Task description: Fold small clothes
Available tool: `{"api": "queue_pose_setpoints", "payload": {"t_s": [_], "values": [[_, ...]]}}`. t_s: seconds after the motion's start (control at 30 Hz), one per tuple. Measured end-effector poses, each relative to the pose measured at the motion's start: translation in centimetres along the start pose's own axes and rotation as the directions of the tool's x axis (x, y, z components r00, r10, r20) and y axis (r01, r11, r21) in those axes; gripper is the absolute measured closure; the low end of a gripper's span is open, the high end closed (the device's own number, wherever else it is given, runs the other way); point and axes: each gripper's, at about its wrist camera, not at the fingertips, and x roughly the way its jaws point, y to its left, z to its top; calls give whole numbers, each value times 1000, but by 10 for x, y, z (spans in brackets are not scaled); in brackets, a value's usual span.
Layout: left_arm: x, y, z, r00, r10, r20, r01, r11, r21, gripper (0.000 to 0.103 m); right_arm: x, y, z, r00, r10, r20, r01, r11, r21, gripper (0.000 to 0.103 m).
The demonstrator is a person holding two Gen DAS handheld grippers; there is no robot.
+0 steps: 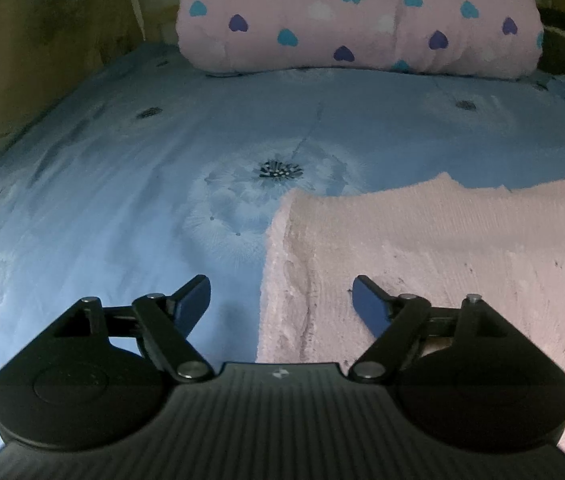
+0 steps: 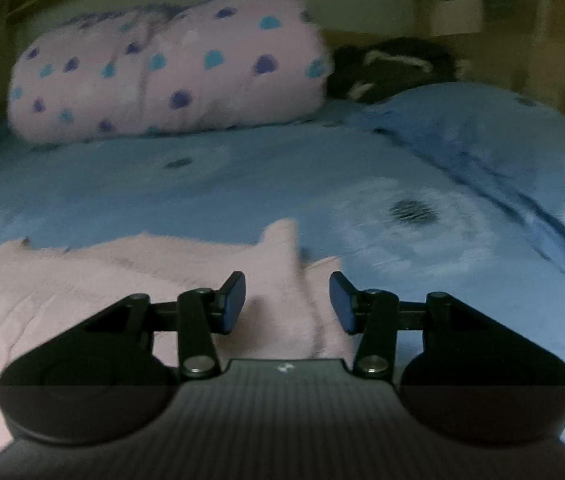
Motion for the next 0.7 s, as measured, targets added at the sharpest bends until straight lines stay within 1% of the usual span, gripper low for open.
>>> {"api": "queue_pose_setpoints", "payload": {"t_s": [0.13,0.27,0.3,0.33,0.37,0.4,0.47,0.53,0.57,0.63,0.7], "values": [[0,-6,-3,1000,16,21,-17,999,48,21,11,10,-8,999,3,-43,-5,999,-46,54],[0,-7,-5,999,18,32,-20,998,57,20,13,9,-12,999,16,-48,-18,999,-39,53],[0,-7,-5,999,17,31,-19,998,54,20,13,7,-12,998,26,-51,-28,999,-30,54],[0,-7,-5,999,16,31,-18,998,53,20,13,6,-11,998,35,-53,-36,999,-18,58],[0,-7,-5,999,15,32,-17,998,53,20,13,4,-11,998,45,-50,-46,999,-7,82],[0,-6,-6,999,15,34,-17,998,53,20,12,3,-10,998,49,-45,-49,999,-2,88],[-1,-7,-7,999,15,37,-17,998,54,20,10,0,-7,998,50,-24,-49,999,18,89],[-1,-7,-7,999,16,37,-18,998,55,20,8,-2,-4,1000,20,10,-20,999,28,90],[-1,-7,-7,999,15,37,-17,998,53,20,8,-4,-3,1000,8,21,-8,999,33,93],[-1,-7,-7,999,15,36,-17,999,49,20,10,-7,-2,1000,-12,15,12,999,41,93],[-1,-6,-6,999,14,34,-15,999,47,19,14,-11,-3,1000,-10,-15,10,998,59,92]]}}
